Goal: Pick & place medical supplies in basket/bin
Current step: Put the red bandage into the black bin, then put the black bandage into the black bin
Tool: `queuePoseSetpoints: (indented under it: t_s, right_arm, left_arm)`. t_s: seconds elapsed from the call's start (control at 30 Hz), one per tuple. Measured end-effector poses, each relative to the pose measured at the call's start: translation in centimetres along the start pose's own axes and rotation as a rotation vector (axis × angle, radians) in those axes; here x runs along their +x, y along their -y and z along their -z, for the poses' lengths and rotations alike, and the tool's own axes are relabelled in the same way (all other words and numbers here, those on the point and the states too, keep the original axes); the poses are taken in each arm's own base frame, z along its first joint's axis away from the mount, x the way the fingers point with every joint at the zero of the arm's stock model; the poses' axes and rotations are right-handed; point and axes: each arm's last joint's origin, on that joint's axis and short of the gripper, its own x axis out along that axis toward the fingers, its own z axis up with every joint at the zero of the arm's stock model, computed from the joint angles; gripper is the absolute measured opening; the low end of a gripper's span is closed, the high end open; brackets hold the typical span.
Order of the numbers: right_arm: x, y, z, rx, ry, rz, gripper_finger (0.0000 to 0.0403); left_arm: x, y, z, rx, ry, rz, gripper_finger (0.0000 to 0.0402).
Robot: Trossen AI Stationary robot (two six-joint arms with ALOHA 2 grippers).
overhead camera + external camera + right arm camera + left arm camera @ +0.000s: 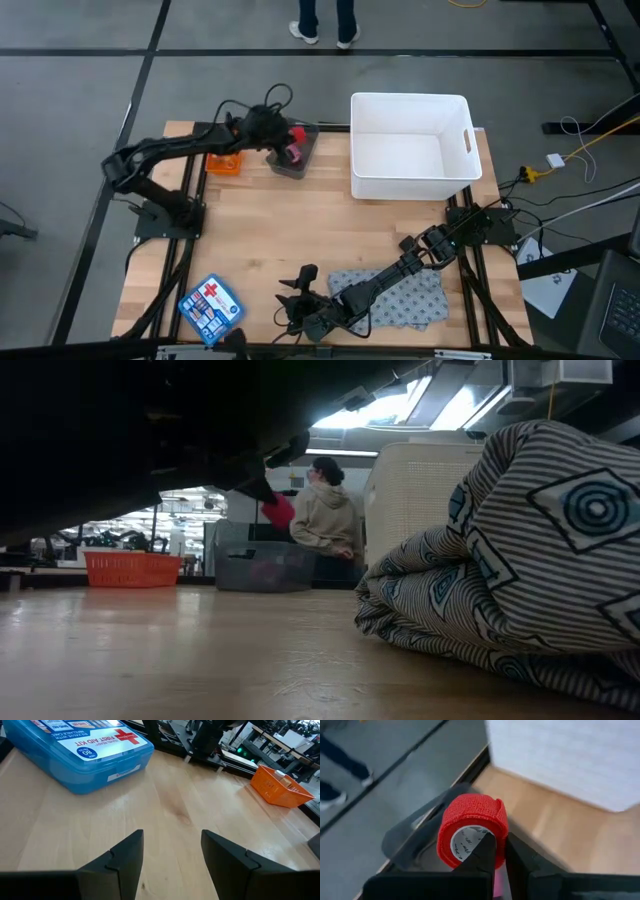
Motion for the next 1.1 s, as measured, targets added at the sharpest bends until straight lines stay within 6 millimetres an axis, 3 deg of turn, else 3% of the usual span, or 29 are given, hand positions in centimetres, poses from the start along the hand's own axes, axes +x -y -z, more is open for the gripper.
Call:
queuePoseSetpoints:
  t_s: [0.27,0.63,0.87,1.1]
  right_arm:
    - [-0.1,-0.2,0.1,0.038,-0.008,-0.021,0.0201]
    - [-0.2,-0.2,0.1,0.039,-0.008,-0.023,0.0200]
    - [-0.2,-0.2,0.1,0.041,-0.008,-0.023,0.0200]
    - [-0.2,-0.3,0.1,0.039,-0.009,-0.030,0.0200]
  left_arm:
    - [3.4,-2.7,1.3,-0.060,-0.160,-0.052,0.0043]
    - [3.3,-2.1,1.1,-0.029,-0.142,0.024,0.0154]
    - [2.5,-0.6,0.3,-0.029,-0.100,0.094,0.0181]
    - [1.4,3.9,-0.5,-0.033,-0.061,0.560,0.0182]
